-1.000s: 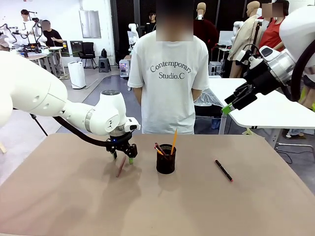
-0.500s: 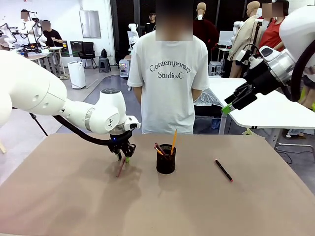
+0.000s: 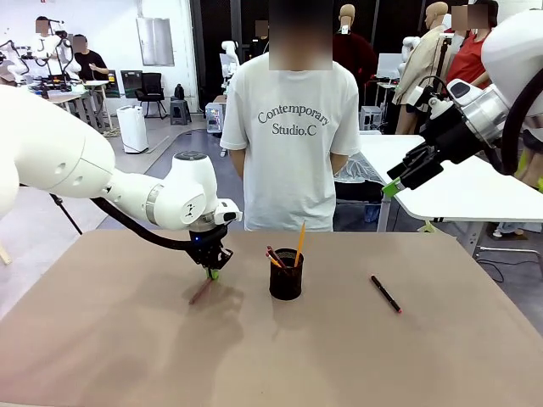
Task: Place the pens into the pen holder.
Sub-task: Pick up a writing instrument from the table and place it into the Pen holder.
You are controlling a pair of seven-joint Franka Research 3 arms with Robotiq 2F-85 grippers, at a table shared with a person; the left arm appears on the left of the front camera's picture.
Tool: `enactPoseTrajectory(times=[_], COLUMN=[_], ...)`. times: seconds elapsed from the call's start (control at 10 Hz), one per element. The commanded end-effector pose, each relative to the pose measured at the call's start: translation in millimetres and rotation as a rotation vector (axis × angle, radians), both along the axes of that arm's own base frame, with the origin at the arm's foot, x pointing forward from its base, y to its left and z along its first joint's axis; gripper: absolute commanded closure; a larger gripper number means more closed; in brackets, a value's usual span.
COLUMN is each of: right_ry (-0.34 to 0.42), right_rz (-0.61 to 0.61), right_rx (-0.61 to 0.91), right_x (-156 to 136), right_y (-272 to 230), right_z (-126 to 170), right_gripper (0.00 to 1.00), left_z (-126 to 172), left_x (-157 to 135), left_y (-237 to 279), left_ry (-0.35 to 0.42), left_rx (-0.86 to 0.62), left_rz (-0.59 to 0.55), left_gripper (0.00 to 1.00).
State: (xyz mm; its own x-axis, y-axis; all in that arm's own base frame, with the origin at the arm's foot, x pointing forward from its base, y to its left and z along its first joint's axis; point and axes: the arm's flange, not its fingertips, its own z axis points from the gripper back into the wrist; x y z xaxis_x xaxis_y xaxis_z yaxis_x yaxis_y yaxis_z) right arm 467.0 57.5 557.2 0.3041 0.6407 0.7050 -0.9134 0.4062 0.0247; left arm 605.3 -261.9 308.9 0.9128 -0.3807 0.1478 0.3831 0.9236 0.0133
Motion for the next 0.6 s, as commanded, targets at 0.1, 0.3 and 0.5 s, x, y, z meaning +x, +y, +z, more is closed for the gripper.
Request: enactPoseTrajectory(times=[0.1, 0.3, 0.5], right_ry=[0.002, 0.002, 0.002], right_rz=[0.002, 0.002, 0.002], right_rx=[0.006, 0.006, 0.006], right_x=[0, 0, 0], right_y=[0, 0, 0], right_z=[1, 1, 1], right_gripper=[0.0, 0.0, 0.0], left_z=[14, 50, 85], left_x=[-20, -36, -57], left_y=[12, 27, 39], left_ry=[0.037, 0.048, -0.046], left_rx=[-0.138, -0.406, -0.564], left_rz=[-0.023, -0.134, -0.26], left_gripper=[1.0, 1.0, 1.0])
